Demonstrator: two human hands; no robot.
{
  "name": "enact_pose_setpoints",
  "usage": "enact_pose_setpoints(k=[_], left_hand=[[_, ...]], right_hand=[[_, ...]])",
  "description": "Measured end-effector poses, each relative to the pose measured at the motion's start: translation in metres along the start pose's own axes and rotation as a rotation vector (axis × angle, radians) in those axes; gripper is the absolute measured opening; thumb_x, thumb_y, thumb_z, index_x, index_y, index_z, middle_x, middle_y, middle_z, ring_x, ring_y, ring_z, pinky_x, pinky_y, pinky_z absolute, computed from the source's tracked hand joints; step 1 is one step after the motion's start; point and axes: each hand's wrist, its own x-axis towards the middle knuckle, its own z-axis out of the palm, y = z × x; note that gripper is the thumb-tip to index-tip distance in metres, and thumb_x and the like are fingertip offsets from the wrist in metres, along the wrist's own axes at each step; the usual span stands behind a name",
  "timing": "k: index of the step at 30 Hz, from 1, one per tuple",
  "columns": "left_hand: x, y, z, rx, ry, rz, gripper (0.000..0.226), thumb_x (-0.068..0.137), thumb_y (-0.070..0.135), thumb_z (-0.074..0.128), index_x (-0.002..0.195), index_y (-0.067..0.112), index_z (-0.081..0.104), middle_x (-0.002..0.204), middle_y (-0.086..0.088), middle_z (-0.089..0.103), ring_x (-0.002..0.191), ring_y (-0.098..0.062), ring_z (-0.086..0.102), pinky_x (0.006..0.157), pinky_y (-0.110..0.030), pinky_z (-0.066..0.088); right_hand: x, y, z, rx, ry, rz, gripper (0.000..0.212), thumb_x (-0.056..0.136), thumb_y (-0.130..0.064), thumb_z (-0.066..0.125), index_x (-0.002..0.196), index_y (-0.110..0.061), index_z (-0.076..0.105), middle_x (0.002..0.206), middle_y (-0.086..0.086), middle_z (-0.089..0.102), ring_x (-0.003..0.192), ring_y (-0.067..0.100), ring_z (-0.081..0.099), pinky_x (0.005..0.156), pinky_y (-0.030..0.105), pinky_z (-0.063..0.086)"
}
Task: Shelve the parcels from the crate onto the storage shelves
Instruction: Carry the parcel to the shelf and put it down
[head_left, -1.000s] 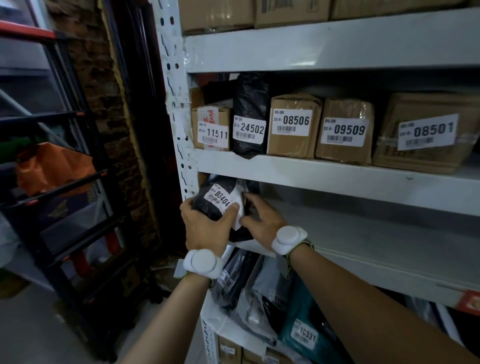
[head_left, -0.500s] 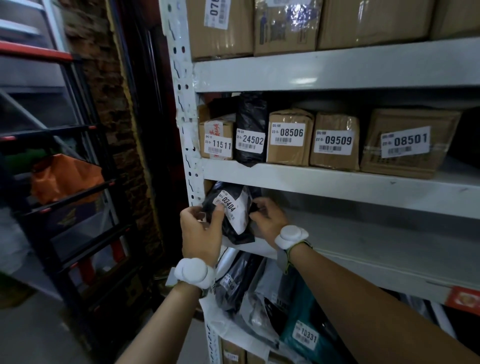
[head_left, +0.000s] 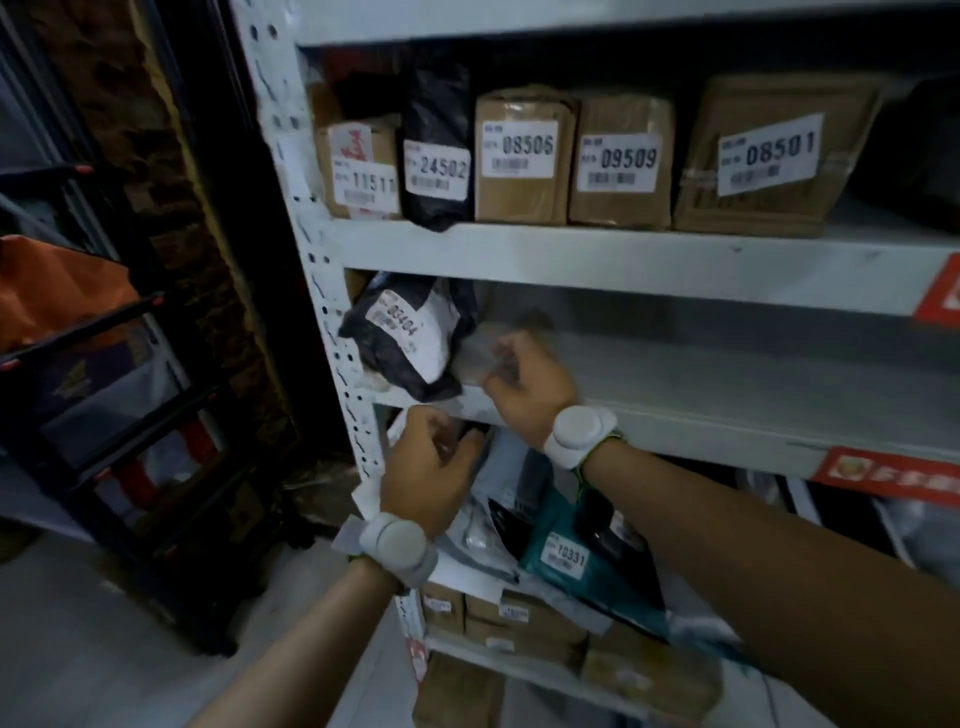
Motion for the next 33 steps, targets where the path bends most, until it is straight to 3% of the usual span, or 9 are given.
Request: enact_pose_setpoints(k=[4, 8, 11, 13, 18, 21, 24, 28, 33], left_hand=[[-0.013, 0.004, 0.037, 0.090, -0.393, -0.006, 0.042, 0.088, 0.054, 0.063, 0.074, 0.017, 0.051, 0.061, -0.005, 0.055, 0.059, -0.023, 0.057, 0.057, -0.041, 0.047], [-0.032, 0.023, 0.084, 0.163, -0.720, 0.051, 0.049, 0.072, 0.074, 0.049, 0.070, 0.025, 0.053, 0.060, 0.006, 0.055, 0.059, -0.015, 0.053, 0.060, -0.039, 0.045], [-0.056, 0.054, 0.136, 0.187, -0.887, 0.079, 0.039, 0.086, 0.058, 0.058, 0.083, 0.019, 0.061, 0.075, 0.004, 0.060, 0.072, -0.018, 0.057, 0.070, -0.041, 0.047], [-0.076, 0.076, 0.168, 0.217, -0.988, 0.057, 0.028, 0.094, 0.040, 0.061, 0.093, 0.013, 0.067, 0.088, -0.003, 0.065, 0.080, -0.017, 0.057, 0.076, -0.033, 0.045], [-0.129, 0.127, 0.237, 0.124, -1.086, 0.095, 0.027, 0.092, 0.029, 0.067, 0.078, 0.007, 0.060, 0.078, -0.016, 0.062, 0.070, -0.017, 0.055, 0.065, -0.025, 0.040], [-0.167, 0.163, 0.280, 0.251, -1.135, 0.136, 0.031, 0.090, 0.044, 0.066, 0.085, 0.014, 0.063, 0.076, -0.001, 0.063, 0.068, -0.013, 0.057, 0.062, -0.025, 0.044], [-0.209, 0.202, 0.330, 0.349, -1.172, 0.207, 0.032, 0.088, 0.049, 0.067, 0.094, 0.018, 0.065, 0.088, 0.001, 0.066, 0.078, -0.016, 0.061, 0.072, -0.031, 0.051], [-0.261, 0.245, 0.381, 0.377, -1.170, 0.221, 0.025, 0.085, 0.047, 0.071, 0.088, 0.024, 0.064, 0.085, 0.007, 0.063, 0.076, -0.010, 0.057, 0.060, -0.021, 0.043], [-0.323, 0.283, 0.441, 0.395, -1.221, 0.232, 0.027, 0.085, 0.045, 0.071, 0.089, 0.018, 0.068, 0.088, 0.004, 0.069, 0.084, -0.016, 0.064, 0.076, -0.028, 0.050]], right_hand=[[-0.042, 0.020, -0.036, -0.102, -0.016, -0.226, 0.024, 0.090, -0.018, 0.064, 0.112, -0.010, 0.062, 0.112, 0.002, 0.058, 0.102, 0.018, 0.057, 0.086, 0.029, 0.047], [-0.094, 0.050, -0.084, -0.214, -0.069, -0.233, 0.013, 0.089, -0.017, 0.063, 0.100, -0.011, 0.068, 0.101, 0.003, 0.063, 0.093, 0.018, 0.057, 0.083, 0.028, 0.047], [-0.138, 0.086, -0.137, -0.344, -0.186, -0.125, 0.018, 0.089, -0.021, 0.060, 0.101, -0.012, 0.070, 0.102, 0.004, 0.066, 0.093, 0.017, 0.058, 0.083, 0.031, 0.049], [-0.169, 0.111, -0.174, -0.412, -0.239, 0.014, 0.020, 0.093, -0.022, 0.059, 0.107, -0.014, 0.070, 0.108, 0.005, 0.067, 0.098, 0.021, 0.061, 0.087, 0.038, 0.051], [-0.247, 0.163, -0.264, -0.536, -0.389, 0.369, 0.029, 0.098, -0.035, 0.055, 0.124, -0.024, 0.061, 0.127, 0.000, 0.061, 0.110, 0.022, 0.060, 0.094, 0.040, 0.051], [-0.301, 0.199, -0.313, -0.577, -0.494, 0.502, 0.026, 0.097, -0.037, 0.056, 0.119, -0.024, 0.063, 0.122, 0.003, 0.063, 0.108, 0.027, 0.061, 0.092, 0.039, 0.051], [-0.363, 0.231, -0.364, -0.621, -0.535, 0.585, 0.029, 0.096, -0.040, 0.057, 0.122, -0.027, 0.061, 0.124, 0.002, 0.061, 0.112, 0.025, 0.059, 0.096, 0.034, 0.047], [-0.431, 0.264, -0.419, -0.611, -0.536, 0.684, 0.033, 0.095, -0.042, 0.059, 0.124, -0.026, 0.059, 0.125, -0.003, 0.059, 0.115, 0.020, 0.057, 0.092, 0.027, 0.041], [-0.504, 0.302, -0.482, -0.607, -0.522, 0.814, 0.039, 0.095, -0.049, 0.054, 0.128, -0.030, 0.054, 0.131, -0.005, 0.055, 0.119, 0.021, 0.054, 0.103, 0.032, 0.042]])
